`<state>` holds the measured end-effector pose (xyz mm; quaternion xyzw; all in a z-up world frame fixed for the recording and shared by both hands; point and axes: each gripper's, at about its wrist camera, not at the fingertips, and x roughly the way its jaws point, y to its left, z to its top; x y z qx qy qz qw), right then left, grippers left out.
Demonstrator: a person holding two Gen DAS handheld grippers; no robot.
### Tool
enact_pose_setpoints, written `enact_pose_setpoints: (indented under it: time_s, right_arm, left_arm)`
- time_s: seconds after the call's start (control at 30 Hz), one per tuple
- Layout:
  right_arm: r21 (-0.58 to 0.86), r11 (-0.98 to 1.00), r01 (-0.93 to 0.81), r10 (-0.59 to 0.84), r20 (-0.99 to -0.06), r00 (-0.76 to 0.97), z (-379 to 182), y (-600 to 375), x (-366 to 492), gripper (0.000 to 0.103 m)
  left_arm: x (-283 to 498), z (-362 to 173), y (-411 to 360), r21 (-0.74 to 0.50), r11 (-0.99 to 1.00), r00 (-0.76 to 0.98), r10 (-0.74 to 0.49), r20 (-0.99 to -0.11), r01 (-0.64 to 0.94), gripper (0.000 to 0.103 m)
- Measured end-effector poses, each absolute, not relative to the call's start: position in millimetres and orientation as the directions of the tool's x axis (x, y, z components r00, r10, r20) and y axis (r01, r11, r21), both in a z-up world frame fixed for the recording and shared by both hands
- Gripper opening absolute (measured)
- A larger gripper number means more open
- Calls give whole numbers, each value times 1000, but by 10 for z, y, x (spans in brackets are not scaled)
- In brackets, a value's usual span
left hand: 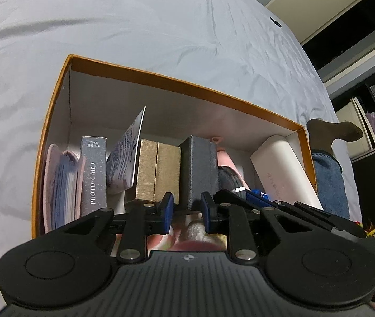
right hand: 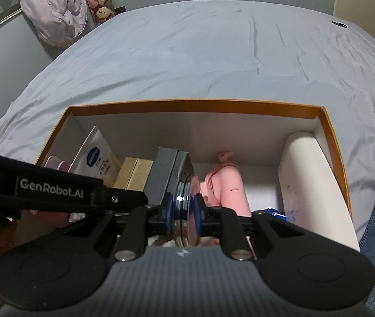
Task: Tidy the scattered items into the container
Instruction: 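Lower both held items into the box and open both tools, then lift both open tools up out of the box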
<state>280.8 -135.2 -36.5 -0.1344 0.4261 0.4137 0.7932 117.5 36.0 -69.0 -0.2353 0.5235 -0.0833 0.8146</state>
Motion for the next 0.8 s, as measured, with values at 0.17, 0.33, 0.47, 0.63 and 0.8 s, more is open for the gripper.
enact_pose_setpoints:
  time_s: [0.17,0.33,0.47,0.63,0.8]
  right_arm:
    - [162,624,-765,551,-785,283,-353,-1387,2811,22]
    - [142,625,-767,550,-778,304,-307,-1415,2768,26]
    - [111,619,-778,554,-764,332,-241,-1448,2674,38]
    - [65,609,-790,575,-723,384,-100,-1511,2554,52]
    - [36,625,-780,607,-651,457,90,-1626,2451,63]
  left_arm:
    - [1101,-599,364,-446,889,459,-356,-814,-101,26]
    - [981,-461,352,-401,914,505,-315,-804,-69,26]
    - [858,-321,346,-350,936,558,-268,-785,-43,28]
    - [702,-153,314,-272,962,619,-201,-759,-20,40]
    - [515,49,295,-206,978,689,-135,-713,-21,58]
